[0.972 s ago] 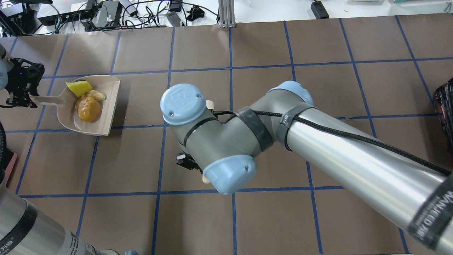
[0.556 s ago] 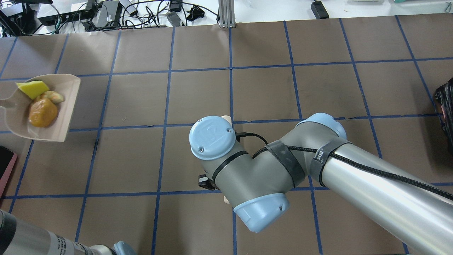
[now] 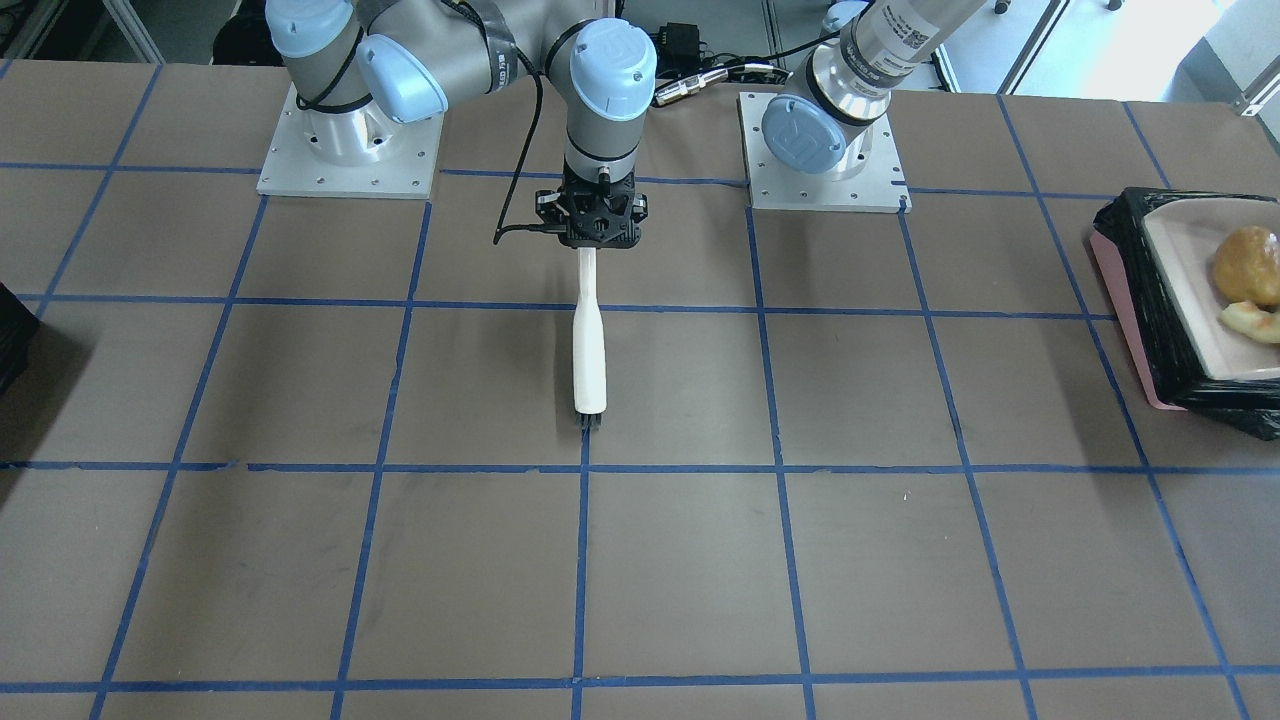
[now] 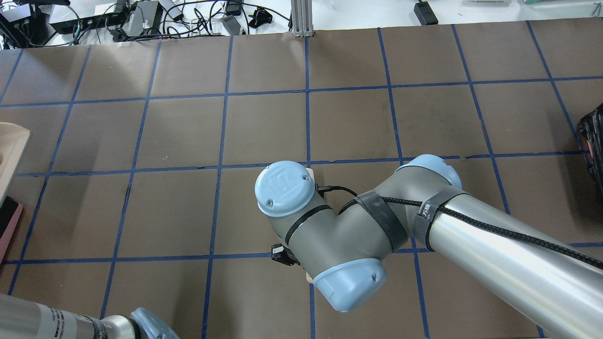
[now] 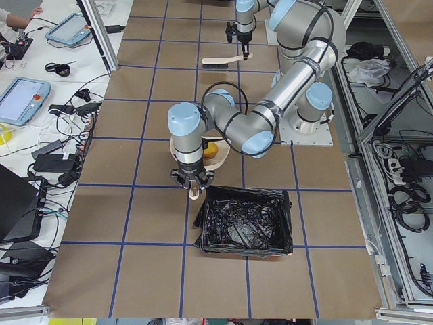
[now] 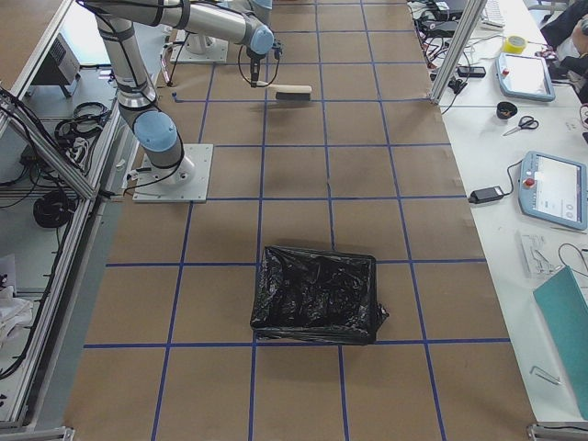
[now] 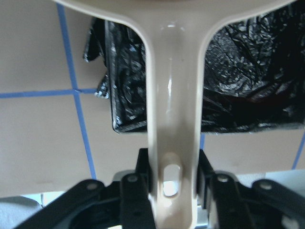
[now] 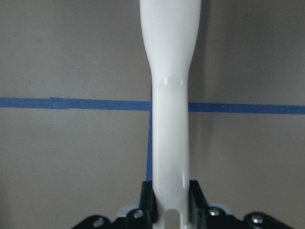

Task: Sweep and dump trash in nearest bin
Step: 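Lift the loaded dustpan with the left gripper toward the bin while the right withdraws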

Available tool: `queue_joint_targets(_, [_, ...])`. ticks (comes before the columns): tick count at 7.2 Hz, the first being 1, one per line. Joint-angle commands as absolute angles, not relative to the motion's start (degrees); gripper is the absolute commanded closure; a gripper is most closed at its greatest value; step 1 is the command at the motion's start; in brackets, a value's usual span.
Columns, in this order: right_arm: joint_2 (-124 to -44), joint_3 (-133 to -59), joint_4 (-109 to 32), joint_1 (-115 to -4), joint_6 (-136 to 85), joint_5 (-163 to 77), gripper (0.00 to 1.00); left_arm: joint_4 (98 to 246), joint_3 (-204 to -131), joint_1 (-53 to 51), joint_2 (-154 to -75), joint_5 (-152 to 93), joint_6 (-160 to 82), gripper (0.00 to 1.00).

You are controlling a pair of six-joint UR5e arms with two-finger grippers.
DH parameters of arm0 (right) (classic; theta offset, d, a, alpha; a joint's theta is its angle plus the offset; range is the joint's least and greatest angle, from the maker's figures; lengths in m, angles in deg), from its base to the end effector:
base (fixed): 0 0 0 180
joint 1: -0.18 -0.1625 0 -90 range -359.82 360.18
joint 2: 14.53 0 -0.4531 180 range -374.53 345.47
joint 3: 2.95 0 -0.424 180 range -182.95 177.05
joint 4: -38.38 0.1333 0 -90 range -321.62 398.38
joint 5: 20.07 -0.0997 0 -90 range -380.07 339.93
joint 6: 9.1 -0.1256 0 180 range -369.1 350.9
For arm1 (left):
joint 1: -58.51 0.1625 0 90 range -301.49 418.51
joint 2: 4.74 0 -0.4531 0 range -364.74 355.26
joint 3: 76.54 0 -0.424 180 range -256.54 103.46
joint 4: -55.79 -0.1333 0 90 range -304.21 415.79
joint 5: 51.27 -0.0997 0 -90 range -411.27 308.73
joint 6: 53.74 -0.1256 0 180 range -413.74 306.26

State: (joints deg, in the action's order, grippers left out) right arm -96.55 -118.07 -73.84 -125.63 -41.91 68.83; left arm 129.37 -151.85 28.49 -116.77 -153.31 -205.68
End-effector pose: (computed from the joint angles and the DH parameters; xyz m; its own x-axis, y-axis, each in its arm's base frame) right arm 0.3981 -0.3198 0.2375 -0.9946 -0.0577 0.0864 -0.0424 0.9847 0.1689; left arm 0.5597 -0.4471 0.4228 0.0044 0.9942 0.1075 0.9713 -0.0299 0.2362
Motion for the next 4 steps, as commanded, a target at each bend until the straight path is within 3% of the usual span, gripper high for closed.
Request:
queue_joint_targets(1, [-96.4, -118.4, -73.6, -125.8, -42.1, 68.7, 1.0, 128.1, -149.6, 35.0, -118.7, -155.2, -210.3, 1.0])
queue_joint_targets(4, [-96.2, -119.8, -74.6, -125.7, -41.8, 68.3, 0.96, 116.2, -150.5, 36.5, -121.0, -162.1, -213.6, 1.0])
